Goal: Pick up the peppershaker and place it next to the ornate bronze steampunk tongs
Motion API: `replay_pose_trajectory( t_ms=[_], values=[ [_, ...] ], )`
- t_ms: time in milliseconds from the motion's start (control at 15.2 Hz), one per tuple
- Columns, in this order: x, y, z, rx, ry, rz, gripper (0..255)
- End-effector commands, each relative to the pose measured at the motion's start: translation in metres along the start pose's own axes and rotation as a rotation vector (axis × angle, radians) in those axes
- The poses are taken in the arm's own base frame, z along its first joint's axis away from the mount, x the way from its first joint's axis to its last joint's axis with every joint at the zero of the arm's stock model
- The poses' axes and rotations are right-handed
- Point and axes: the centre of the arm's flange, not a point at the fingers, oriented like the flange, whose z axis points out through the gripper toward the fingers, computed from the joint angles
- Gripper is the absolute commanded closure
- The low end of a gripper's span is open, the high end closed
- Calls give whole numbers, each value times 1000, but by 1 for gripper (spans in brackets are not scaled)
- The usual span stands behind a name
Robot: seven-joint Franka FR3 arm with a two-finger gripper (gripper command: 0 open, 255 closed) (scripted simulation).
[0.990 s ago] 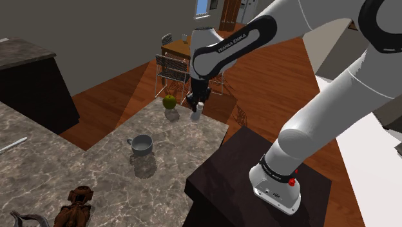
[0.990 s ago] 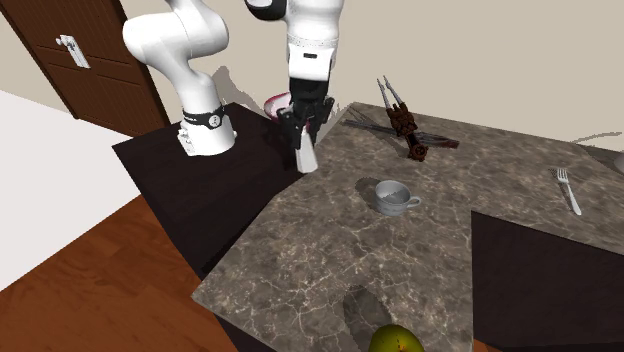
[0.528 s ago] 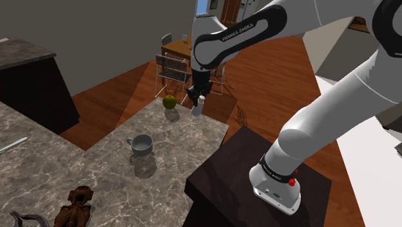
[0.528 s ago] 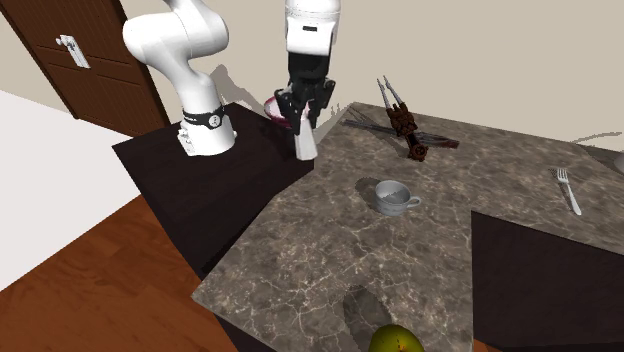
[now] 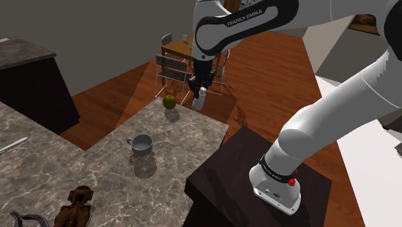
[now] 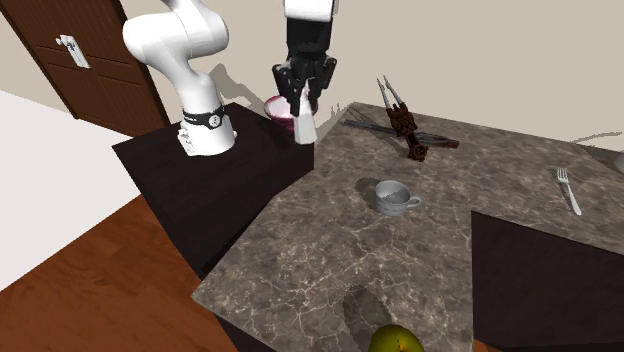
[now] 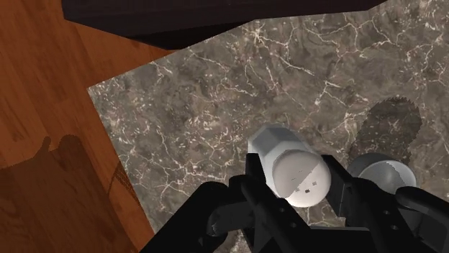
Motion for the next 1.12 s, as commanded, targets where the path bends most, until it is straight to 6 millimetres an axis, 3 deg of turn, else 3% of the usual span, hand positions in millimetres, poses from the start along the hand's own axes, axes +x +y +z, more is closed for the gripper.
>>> replay_pose_trajectory(
  t_ms=[0, 198, 1056],
  values=[
    [-1, 1, -10, 0, 0, 0, 255],
    [-2, 1, -23, 0, 0, 0, 255],
    [-61, -160, -24, 0, 0, 0, 255]
  ],
)
